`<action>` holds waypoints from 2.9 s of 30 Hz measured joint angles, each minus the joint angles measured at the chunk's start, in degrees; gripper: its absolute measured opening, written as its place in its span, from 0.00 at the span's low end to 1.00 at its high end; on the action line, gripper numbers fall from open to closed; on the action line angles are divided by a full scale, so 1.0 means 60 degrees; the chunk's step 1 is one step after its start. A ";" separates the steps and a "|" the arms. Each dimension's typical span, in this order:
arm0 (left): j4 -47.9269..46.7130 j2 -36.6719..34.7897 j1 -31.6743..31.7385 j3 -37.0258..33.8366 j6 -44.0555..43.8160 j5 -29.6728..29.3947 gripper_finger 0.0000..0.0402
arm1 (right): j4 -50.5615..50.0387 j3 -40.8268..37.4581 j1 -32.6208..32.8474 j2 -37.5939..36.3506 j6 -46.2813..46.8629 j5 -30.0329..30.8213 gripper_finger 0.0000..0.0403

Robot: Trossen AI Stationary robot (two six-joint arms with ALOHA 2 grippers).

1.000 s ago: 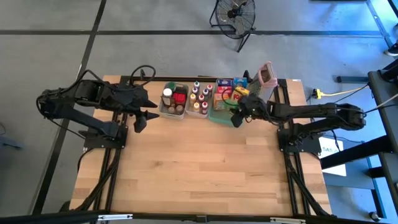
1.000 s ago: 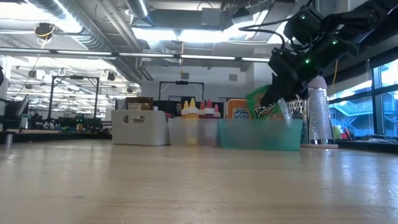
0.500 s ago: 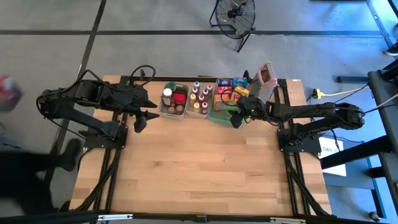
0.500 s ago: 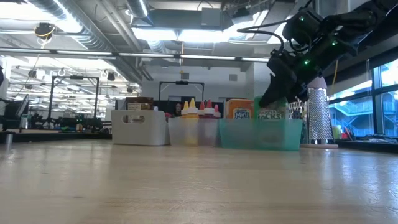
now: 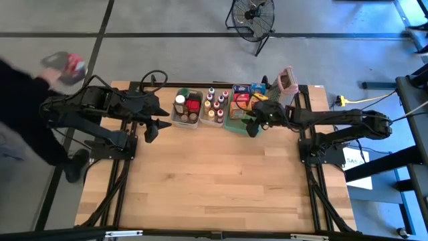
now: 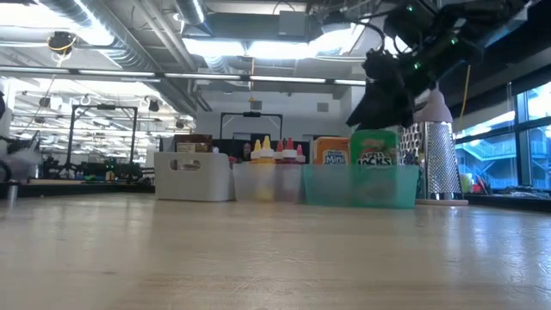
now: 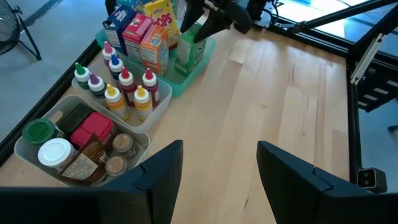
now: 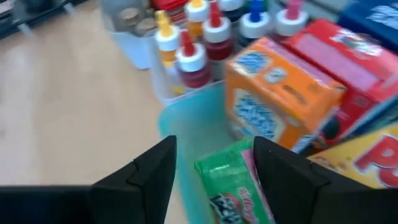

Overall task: Pick & Place Kitchen Items
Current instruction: Put the green cereal box into the green bin, then return to Home Position

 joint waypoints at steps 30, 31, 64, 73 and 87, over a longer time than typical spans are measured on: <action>-0.1061 0.0001 -0.0315 0.0000 0.0857 -0.0022 0.41 | -1.2263 0.9700 0.0423 -0.0011 -0.0014 -0.0721 0.33; -0.1067 0.0001 -0.0407 0.0000 0.1011 -0.0092 0.37 | -1.2778 1.0007 0.0515 -0.0011 0.0049 -0.0723 0.29; 0.2625 -0.7091 -0.0907 -0.4239 0.1526 -0.2893 0.01 | -0.8298 0.5976 0.0856 -0.8052 -0.0965 -0.1285 0.00; 0.4476 -0.8881 -0.0907 -0.6845 0.1500 -0.1189 0.01 | -0.4555 0.1683 0.0860 -0.9486 -0.1140 -0.2412 0.00; 0.6820 -0.9873 -0.0907 -0.9444 0.1007 0.0405 0.01 | -0.1253 -0.1489 0.0872 -1.0327 0.0156 -0.2859 0.01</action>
